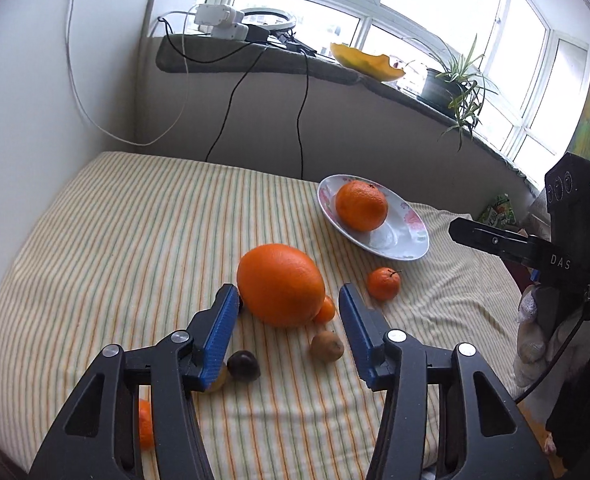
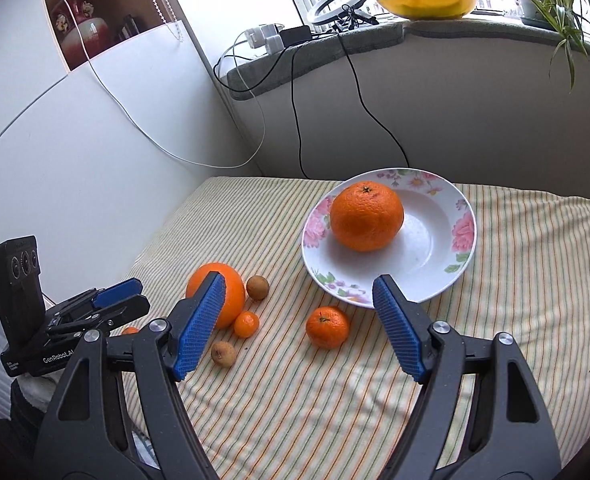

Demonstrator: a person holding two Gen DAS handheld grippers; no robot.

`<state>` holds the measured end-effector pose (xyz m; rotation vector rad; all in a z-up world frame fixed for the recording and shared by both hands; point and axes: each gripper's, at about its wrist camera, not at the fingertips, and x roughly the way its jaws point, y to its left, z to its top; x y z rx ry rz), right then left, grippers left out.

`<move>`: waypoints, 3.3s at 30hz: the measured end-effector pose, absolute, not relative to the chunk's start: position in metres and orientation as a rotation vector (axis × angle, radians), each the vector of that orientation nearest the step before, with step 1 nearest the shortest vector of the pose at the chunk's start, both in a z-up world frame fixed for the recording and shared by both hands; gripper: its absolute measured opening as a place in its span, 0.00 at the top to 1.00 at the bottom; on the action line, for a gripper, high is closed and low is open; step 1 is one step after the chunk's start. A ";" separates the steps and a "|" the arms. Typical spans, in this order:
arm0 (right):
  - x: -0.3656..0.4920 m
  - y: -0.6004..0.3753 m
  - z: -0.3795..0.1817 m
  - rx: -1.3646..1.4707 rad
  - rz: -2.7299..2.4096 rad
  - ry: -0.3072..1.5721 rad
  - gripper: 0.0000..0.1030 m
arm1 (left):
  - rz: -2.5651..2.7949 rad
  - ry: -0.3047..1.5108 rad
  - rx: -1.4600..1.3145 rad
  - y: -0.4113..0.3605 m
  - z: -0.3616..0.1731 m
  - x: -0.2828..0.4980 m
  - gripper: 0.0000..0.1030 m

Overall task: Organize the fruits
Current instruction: 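Grasp a small tangerine with the right gripper while the left gripper grasps a brown kiwi, then carry the tangerine with the right gripper while the left gripper carries the kiwi to the plate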

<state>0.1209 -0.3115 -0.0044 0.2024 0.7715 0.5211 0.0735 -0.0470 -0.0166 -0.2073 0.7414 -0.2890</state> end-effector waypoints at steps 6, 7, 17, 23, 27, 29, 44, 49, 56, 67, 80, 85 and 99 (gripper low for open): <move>0.117 -0.311 -0.026 0.183 0.502 0.823 0.42 | -0.342 0.797 -0.205 -0.065 -0.035 0.065 0.63; 0.118 -0.311 -0.030 0.179 0.501 0.837 0.45 | -0.351 0.804 -0.194 -0.069 -0.037 0.064 0.64; 0.131 -0.298 -0.063 0.124 0.485 0.922 0.48 | -0.385 0.871 -0.119 -0.104 -0.057 0.077 0.64; 0.140 -0.287 -0.073 0.069 0.470 0.940 0.48 | -0.357 0.886 -0.078 -0.109 -0.065 0.081 0.66; 0.146 -0.282 -0.076 0.045 0.459 0.946 0.48 | -0.332 0.893 -0.064 -0.108 -0.069 0.085 0.68; 0.148 -0.280 -0.077 0.035 0.457 0.950 0.49 | -0.331 0.900 -0.065 -0.107 -0.072 0.087 0.72; 0.152 -0.265 -0.074 0.001 0.476 0.940 0.63 | -0.343 0.896 -0.074 -0.109 -0.072 0.087 0.75; 0.140 -0.276 -0.067 0.019 0.480 0.918 0.63 | -0.361 0.886 -0.083 -0.113 -0.066 0.084 0.75; 0.123 -0.300 -0.053 0.064 0.479 0.889 0.63 | -0.401 0.854 -0.096 -0.122 -0.051 0.087 0.75; 0.120 -0.338 -0.025 0.082 0.425 0.820 0.63 | -0.451 0.820 -0.102 -0.150 -0.038 0.112 0.75; 0.159 -0.358 -0.029 0.081 0.376 0.821 0.63 | -0.485 0.808 -0.087 -0.190 -0.031 0.150 0.75; 0.178 -0.365 -0.034 0.094 0.365 0.832 0.63 | -0.478 0.826 -0.089 -0.196 -0.039 0.163 0.75; 0.207 -0.361 -0.047 0.096 0.363 0.860 0.63 | -0.471 0.855 -0.099 -0.204 -0.049 0.181 0.75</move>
